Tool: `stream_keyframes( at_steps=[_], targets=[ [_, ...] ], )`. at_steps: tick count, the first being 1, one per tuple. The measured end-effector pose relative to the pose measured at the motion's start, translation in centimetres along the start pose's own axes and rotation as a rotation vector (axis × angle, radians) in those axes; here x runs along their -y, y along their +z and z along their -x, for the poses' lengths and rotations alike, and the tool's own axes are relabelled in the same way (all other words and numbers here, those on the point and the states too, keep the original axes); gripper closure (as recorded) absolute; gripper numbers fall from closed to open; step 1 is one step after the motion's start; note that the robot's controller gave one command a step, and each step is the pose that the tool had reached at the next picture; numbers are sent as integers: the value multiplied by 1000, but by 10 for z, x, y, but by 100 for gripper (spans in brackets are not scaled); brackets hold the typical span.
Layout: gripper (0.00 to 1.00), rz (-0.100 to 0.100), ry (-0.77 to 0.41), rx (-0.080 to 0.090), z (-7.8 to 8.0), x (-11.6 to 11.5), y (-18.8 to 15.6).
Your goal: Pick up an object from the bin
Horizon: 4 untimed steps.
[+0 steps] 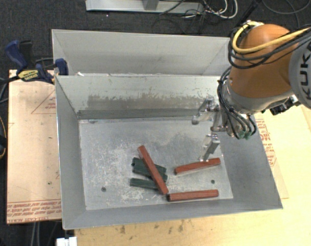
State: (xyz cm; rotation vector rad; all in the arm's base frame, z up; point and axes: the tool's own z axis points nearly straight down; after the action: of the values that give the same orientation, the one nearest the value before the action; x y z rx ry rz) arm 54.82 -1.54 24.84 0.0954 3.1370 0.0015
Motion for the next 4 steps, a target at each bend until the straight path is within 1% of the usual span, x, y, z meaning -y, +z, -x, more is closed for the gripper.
stream_keyframes(
  at_steps=[1, 2, 3, 4],
  targets=[
    [0, 0, -1, 1, 0, 0, 1],
    [0, 0, -11, -7, 14, 13, 41],
    [0, -1, -28, 5, -17, 13, 39],
    [100, 4, -100, -2, 19, 24, 164]
  ],
)
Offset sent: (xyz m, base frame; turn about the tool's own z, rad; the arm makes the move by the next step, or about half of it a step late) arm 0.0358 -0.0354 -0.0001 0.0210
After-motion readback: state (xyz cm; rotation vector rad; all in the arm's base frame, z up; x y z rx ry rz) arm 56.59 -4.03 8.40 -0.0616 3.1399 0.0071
